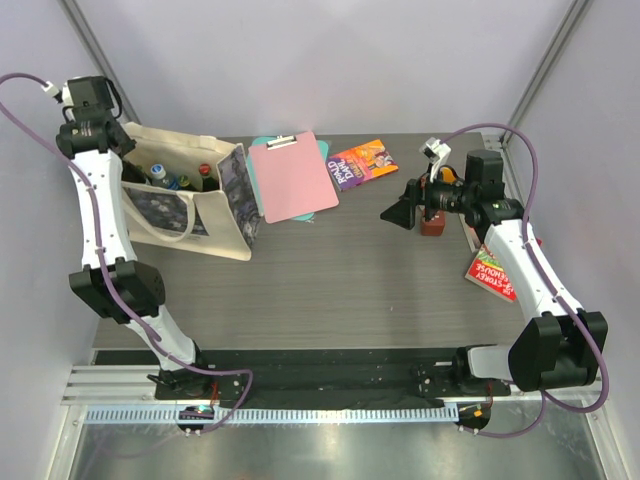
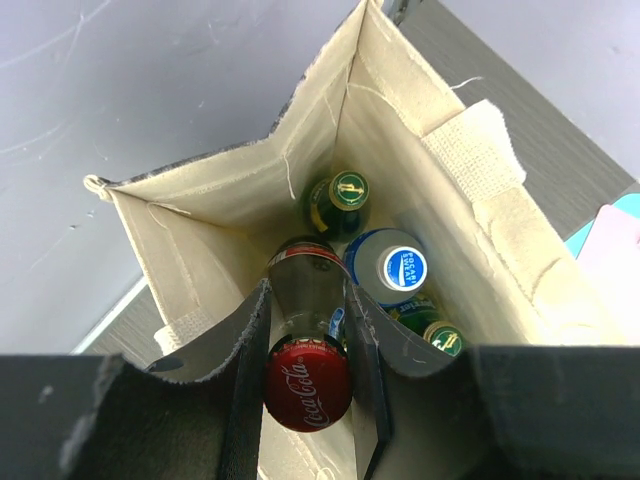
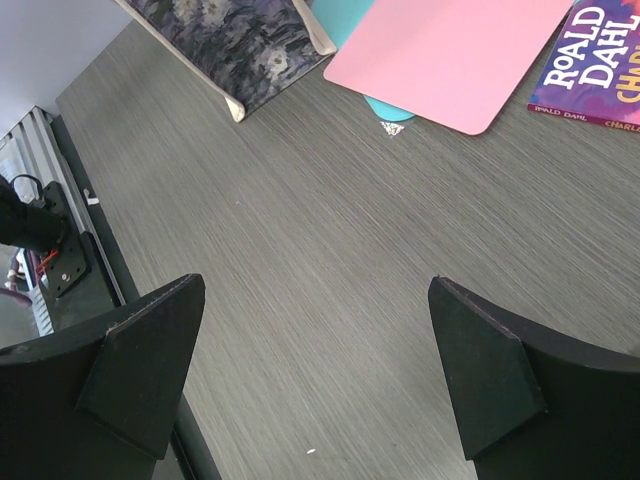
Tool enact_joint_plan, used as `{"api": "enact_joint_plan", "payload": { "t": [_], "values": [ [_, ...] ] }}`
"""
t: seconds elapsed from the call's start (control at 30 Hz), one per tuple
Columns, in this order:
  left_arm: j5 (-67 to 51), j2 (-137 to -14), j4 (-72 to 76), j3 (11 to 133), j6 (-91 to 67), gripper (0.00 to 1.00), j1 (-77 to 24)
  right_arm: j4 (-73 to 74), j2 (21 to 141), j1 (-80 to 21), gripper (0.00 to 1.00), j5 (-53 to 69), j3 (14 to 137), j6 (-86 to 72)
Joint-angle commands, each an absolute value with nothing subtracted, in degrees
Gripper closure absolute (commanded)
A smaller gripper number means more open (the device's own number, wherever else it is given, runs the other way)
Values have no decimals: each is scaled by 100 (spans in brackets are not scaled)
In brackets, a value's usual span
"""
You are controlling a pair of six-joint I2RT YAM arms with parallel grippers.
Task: Take the beverage out of the canvas bag
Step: Take out the drink from the canvas bag.
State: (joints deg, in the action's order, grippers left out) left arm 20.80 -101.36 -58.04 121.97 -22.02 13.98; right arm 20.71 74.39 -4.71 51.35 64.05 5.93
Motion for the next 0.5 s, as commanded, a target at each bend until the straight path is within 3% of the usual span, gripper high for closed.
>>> {"api": "enact_joint_plan", "payload": {
  "t": [0.0,0.47],
  "values": [
    [2153,-9457,-5045,12875,-2223,100,1371,1916,7348,-536,0,5238,6521,659],
    [1916,-9431,-5185,13561,-2496,100,1345,1925,7436,-641,0,5273,6671,659]
  ]
}}
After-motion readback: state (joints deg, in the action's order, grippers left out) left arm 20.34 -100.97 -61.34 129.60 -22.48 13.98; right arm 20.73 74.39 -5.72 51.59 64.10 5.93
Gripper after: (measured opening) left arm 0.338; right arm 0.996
